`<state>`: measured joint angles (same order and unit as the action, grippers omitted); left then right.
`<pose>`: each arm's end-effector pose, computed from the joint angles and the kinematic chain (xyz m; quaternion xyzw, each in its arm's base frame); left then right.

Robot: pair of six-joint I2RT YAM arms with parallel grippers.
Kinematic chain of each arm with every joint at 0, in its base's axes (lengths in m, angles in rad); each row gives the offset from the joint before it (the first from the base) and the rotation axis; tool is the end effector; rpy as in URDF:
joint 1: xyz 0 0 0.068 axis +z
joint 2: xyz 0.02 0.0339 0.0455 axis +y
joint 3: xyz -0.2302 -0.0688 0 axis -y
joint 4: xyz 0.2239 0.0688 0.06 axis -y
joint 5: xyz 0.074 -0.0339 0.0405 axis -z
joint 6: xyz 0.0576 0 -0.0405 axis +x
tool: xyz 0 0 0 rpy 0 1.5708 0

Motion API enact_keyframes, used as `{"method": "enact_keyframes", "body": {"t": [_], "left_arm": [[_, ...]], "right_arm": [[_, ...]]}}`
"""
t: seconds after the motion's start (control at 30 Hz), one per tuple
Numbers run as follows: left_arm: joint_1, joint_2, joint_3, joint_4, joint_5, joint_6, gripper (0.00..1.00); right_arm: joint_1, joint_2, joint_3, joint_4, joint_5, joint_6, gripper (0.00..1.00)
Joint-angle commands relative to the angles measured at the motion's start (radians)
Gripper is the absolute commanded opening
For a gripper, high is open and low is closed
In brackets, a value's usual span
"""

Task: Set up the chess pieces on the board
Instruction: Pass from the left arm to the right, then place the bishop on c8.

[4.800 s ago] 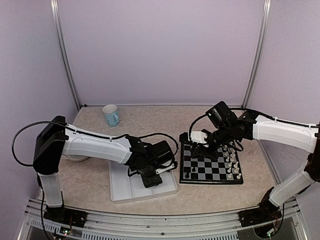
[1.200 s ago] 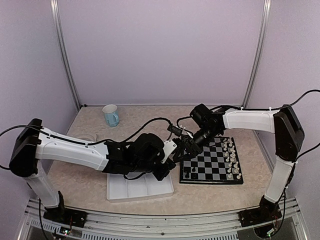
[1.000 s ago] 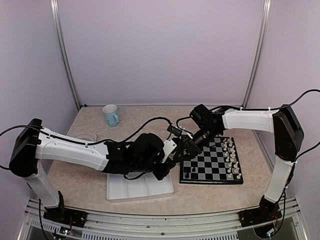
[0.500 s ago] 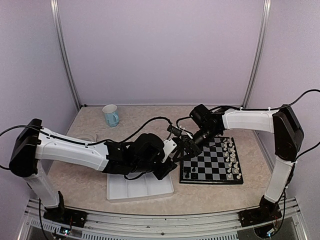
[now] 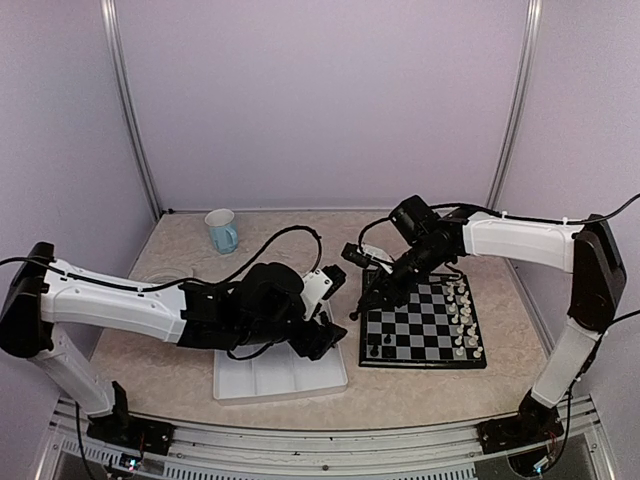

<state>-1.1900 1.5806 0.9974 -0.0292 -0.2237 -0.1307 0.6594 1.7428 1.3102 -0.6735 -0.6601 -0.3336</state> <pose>0.1415 -0.3190 0.1956 0.4011 0.7870 -0.2028 0.4226 0.2482 0.2371 0.1941 -0.5041 0.7739 0.3465 0.1638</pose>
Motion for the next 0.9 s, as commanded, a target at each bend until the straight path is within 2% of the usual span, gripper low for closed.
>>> {"method": "enact_keyframes", "body": {"t": [0.0,0.1,0.43,0.87], "left_arm": [[0.023,-0.069,-0.040,0.021,-0.002,-0.048,0.79],[0.045,-0.089,-0.060,0.057,0.010,-0.066,0.79],[0.070,-0.098,-0.073,0.065,-0.001,-0.093,0.79],[0.089,-0.115,-0.116,0.072,-0.034,-0.115,0.79]], "right_arm": [[-0.006,-0.082,-0.063,0.032,0.246,-0.056,0.03],[-0.006,-0.082,-0.079,0.026,0.309,-0.077,0.03],[-0.006,-0.018,-0.068,0.011,0.371,-0.079,0.04],[-0.007,0.034,-0.052,-0.010,0.351,-0.088,0.05]]}}
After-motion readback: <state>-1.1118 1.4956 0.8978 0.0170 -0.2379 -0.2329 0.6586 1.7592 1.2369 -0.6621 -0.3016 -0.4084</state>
